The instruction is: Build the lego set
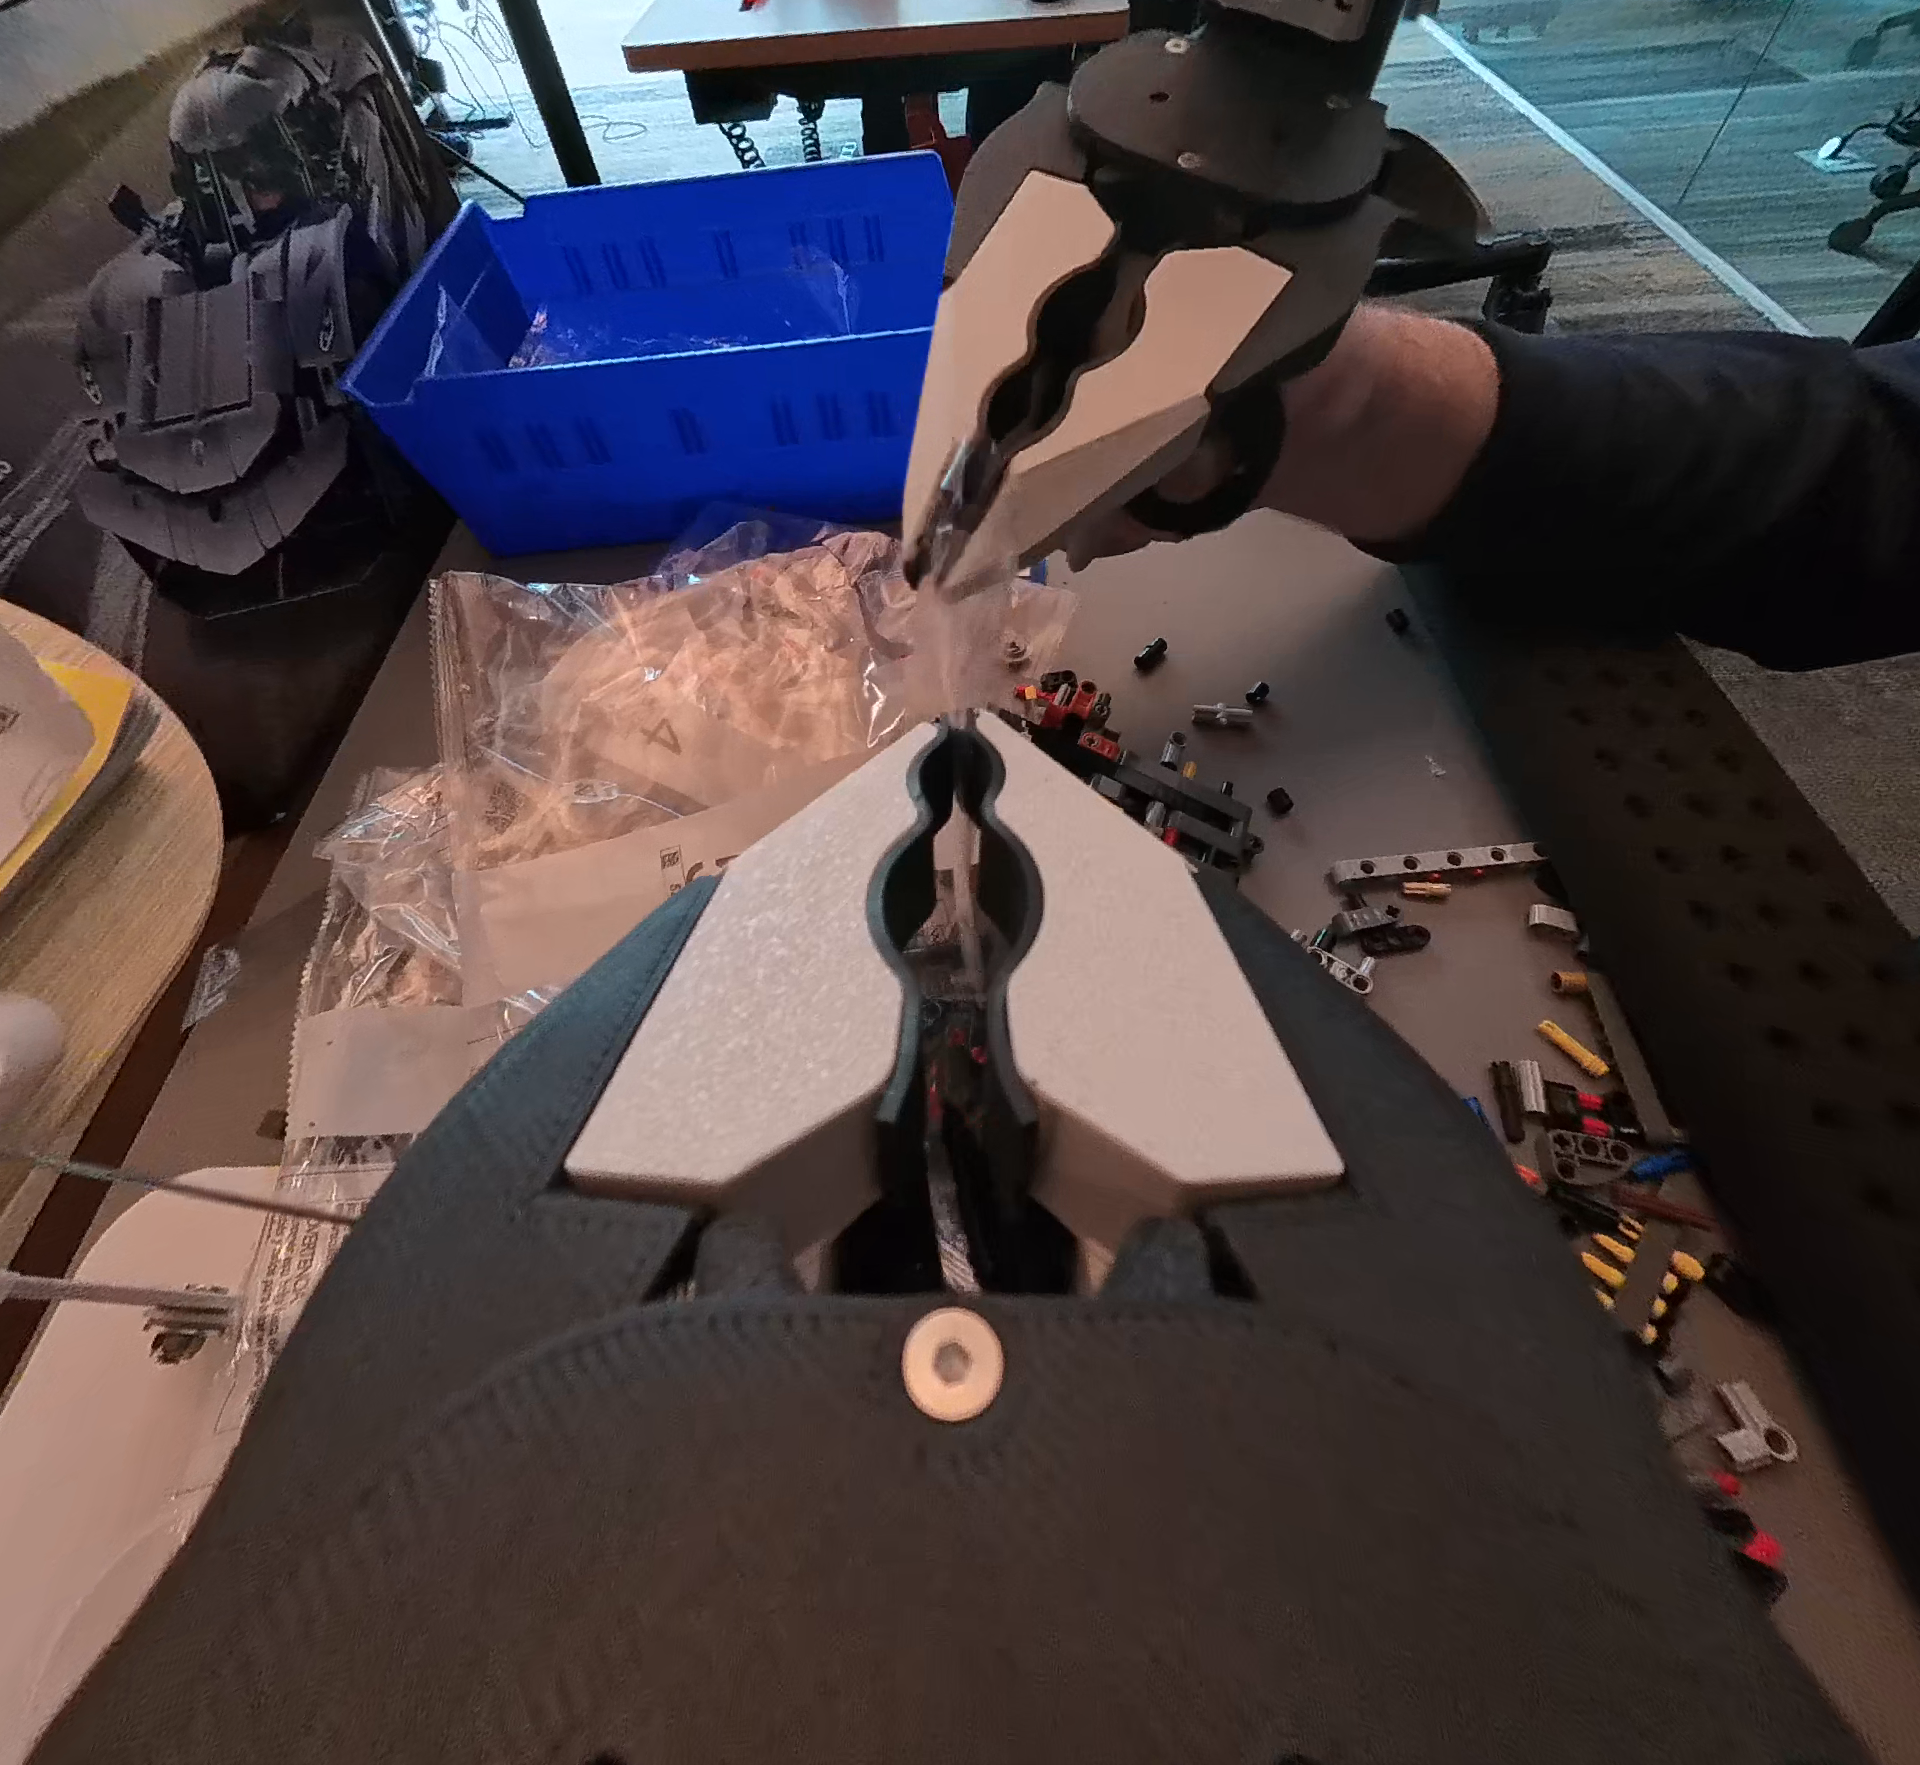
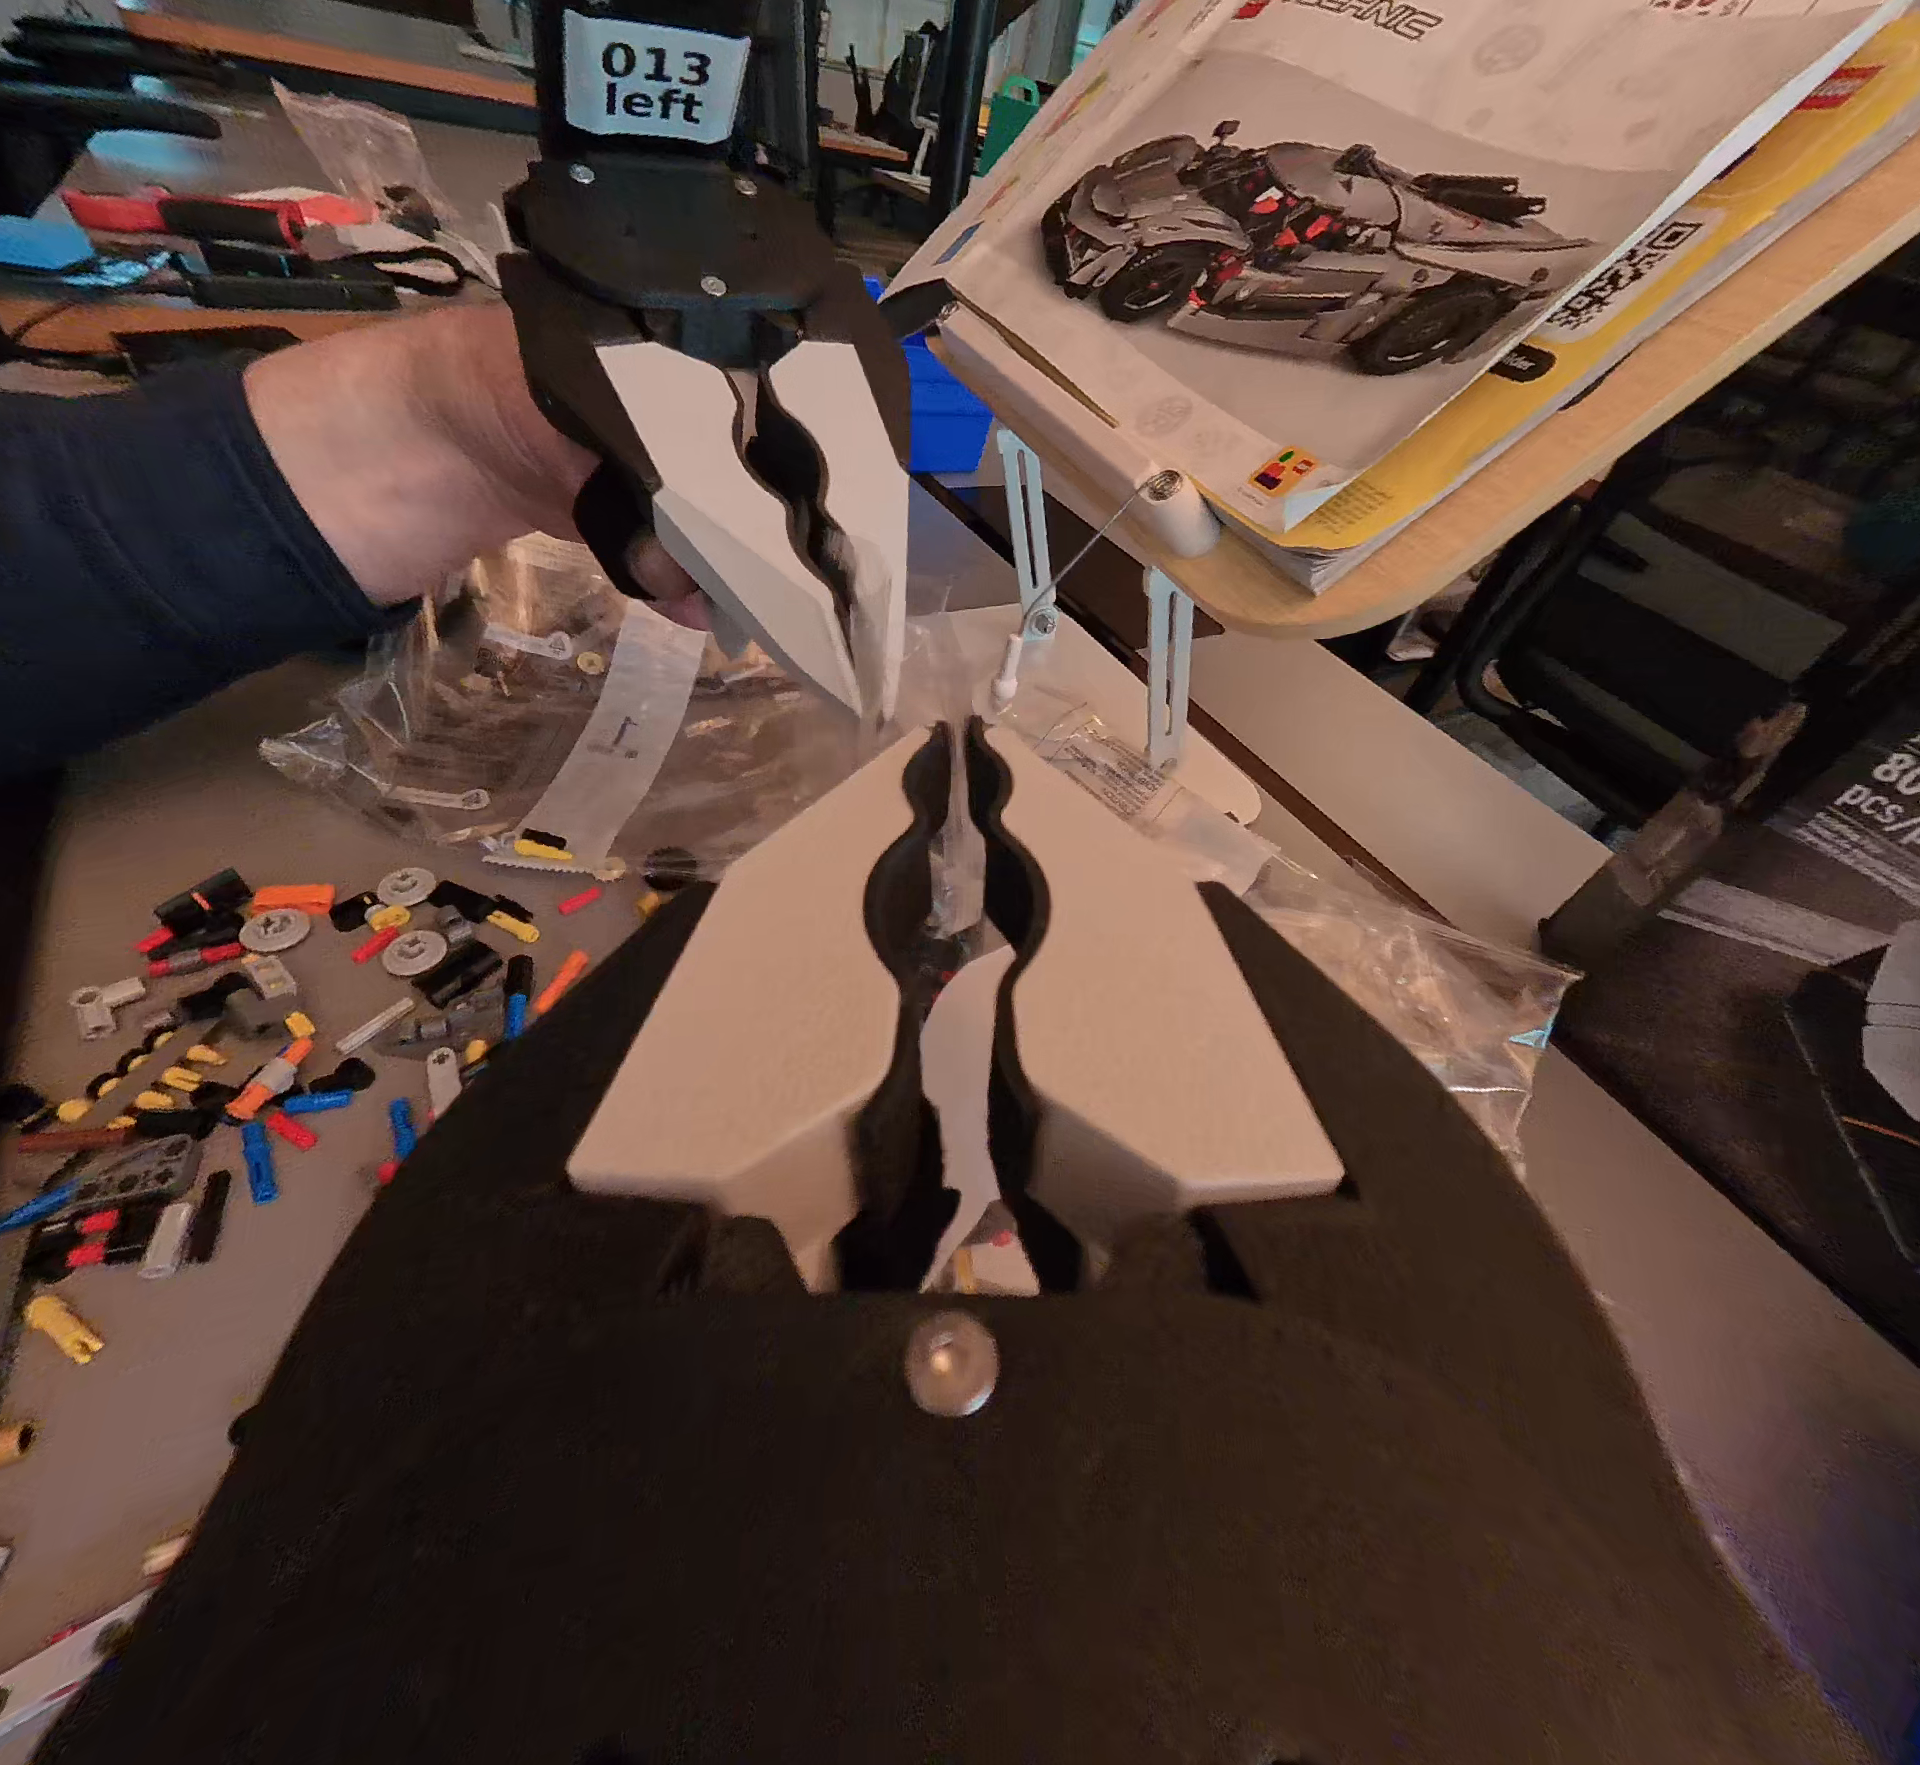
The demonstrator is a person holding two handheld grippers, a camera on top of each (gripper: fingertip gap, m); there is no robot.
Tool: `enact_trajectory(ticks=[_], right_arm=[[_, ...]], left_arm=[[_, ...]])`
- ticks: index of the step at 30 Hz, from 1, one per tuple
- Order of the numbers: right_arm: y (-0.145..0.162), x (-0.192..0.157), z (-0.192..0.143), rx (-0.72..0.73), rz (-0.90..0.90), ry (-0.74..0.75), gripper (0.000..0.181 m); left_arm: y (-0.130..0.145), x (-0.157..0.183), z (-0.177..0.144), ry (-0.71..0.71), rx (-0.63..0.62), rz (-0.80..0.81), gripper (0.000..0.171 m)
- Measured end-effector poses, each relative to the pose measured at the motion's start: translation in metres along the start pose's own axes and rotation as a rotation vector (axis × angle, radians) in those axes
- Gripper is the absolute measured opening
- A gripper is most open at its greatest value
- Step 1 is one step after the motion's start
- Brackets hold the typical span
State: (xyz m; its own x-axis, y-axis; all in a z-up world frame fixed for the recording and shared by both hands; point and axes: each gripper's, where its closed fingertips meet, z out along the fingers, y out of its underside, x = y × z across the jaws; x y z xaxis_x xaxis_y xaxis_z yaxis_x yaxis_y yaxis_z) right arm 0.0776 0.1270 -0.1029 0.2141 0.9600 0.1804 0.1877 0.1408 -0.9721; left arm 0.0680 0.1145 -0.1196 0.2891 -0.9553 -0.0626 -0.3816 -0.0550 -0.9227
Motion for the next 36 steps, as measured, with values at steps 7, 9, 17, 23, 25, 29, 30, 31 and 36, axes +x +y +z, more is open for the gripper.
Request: enact_trajectory(ticks=[7,9,17,23,25,29,30,31,36], right_arm=[[0.0,0.001,0.001,0.009,0.009,0.007,0.0],[0.0,0.006,-0.001,0.007,0.028,0.029,0.0],[-0.002,0.008,-0.003,0.022,0.039,0.043,0.0],[0.002,0.008,0.001,-0.001,0.038,0.049,0.0],[-0.001,0.01,-0.002,0.019,0.043,0.055,0.0],[-0.015,0.014,-0.011,0.086,0.028,0.087,0.007],[-0.018,0.015,-0.013,0.097,0.005,0.101,0.011],[-0.021,0.014,-0.015,0.1,-0.024,0.112,0.014],[-0.027,0.001,-0.015,0.069,-0.271,0.164,0.02]], left_arm=[[-0.001,-0.001,0.002,-0.005,0.006,-0.001,0.0],[-0.003,-0.001,0.001,-0.007,0.019,-0.003,0.0],[-0.004,-0.004,0.002,-0.024,0.028,-0.001,0.0],[-0.002,-0.006,0.007,-0.035,0.012,0.008,0.0],[-0.003,-0.009,0.006,-0.056,0.02,0.011,0.0],[-0.007,-0.015,-0.001,-0.089,0.041,0.015,0.0],[-0.007,-0.016,-0.001,-0.101,0.039,0.019,0.0],[-0.007,-0.017,-0.002,-0.105,0.038,0.02,0.0],[-0.005,-0.016,0.0,-0.107,0.016,0.034,0.0]])
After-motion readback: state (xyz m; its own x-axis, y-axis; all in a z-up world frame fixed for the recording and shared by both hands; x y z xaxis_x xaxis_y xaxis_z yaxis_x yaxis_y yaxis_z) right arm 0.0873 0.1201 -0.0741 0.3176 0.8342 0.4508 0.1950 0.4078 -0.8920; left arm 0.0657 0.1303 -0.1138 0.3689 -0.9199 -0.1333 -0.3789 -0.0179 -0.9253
